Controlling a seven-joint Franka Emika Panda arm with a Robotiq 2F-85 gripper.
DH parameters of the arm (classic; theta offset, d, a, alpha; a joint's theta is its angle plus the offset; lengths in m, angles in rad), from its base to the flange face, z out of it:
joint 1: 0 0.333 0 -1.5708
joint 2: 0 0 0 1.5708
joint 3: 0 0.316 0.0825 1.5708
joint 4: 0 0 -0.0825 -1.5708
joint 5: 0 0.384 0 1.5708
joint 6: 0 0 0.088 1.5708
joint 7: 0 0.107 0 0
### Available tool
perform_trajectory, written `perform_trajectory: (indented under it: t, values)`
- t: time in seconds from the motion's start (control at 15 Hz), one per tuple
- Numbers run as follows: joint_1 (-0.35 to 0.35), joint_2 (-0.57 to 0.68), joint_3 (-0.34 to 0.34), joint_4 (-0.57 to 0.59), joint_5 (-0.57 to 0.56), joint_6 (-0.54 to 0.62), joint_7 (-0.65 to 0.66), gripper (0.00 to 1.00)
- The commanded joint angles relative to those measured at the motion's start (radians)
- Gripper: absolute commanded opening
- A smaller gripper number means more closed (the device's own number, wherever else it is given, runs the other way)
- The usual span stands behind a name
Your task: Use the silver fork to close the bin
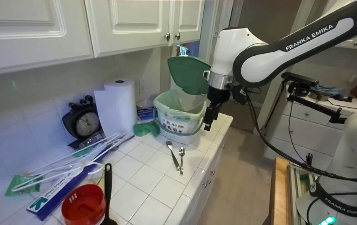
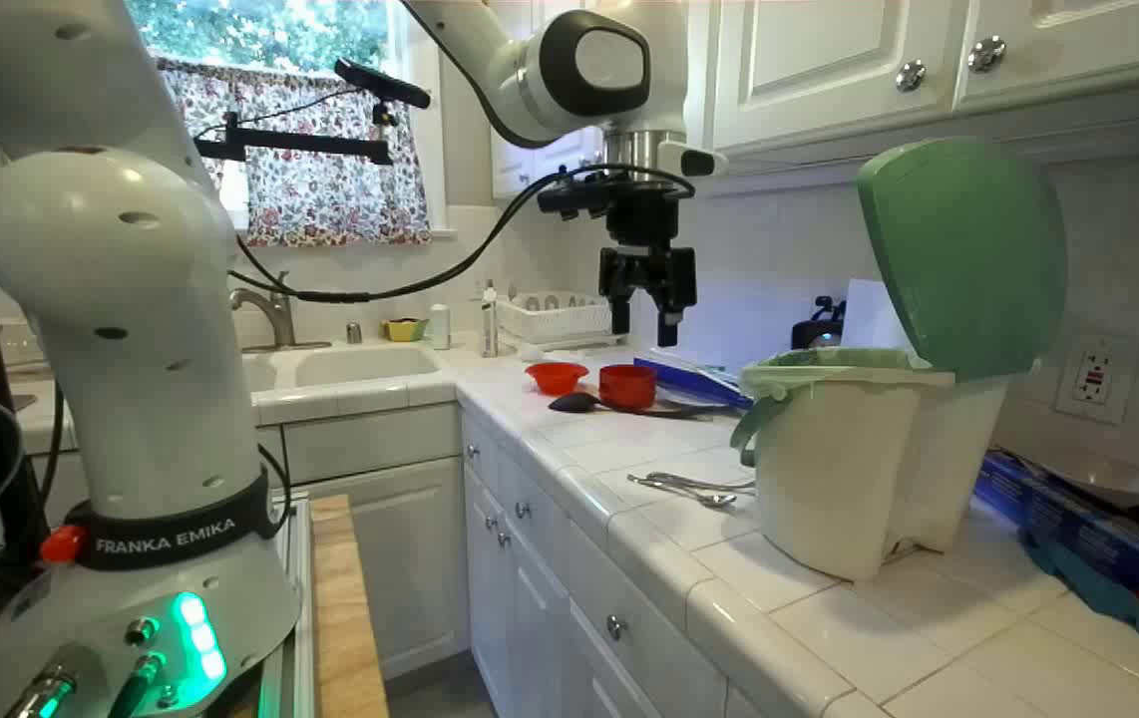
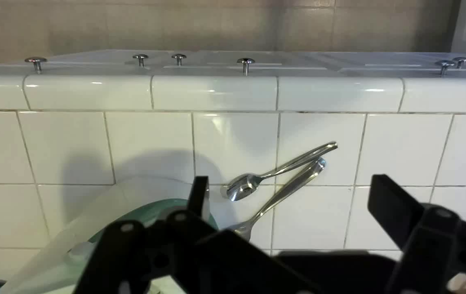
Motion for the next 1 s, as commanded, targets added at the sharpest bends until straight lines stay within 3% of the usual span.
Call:
perform_trajectory:
  t: [0.0, 0.27, 0.6, 0.93]
  values:
    - [0.0, 0.0, 0.0, 0.001, 0.0, -0.002, 0.0, 1.0]
    - [0.0, 0.014, -0.011, 0.009, 0.031, 0.04, 0.001, 1.0]
    - [0.017, 0.214, -0.06, 0.17, 0.179, 0.084, -0.083, 1.0]
    - [0.0, 0.355, -0.04, 0.309, 0.327, 0.033, -0.151, 1.0]
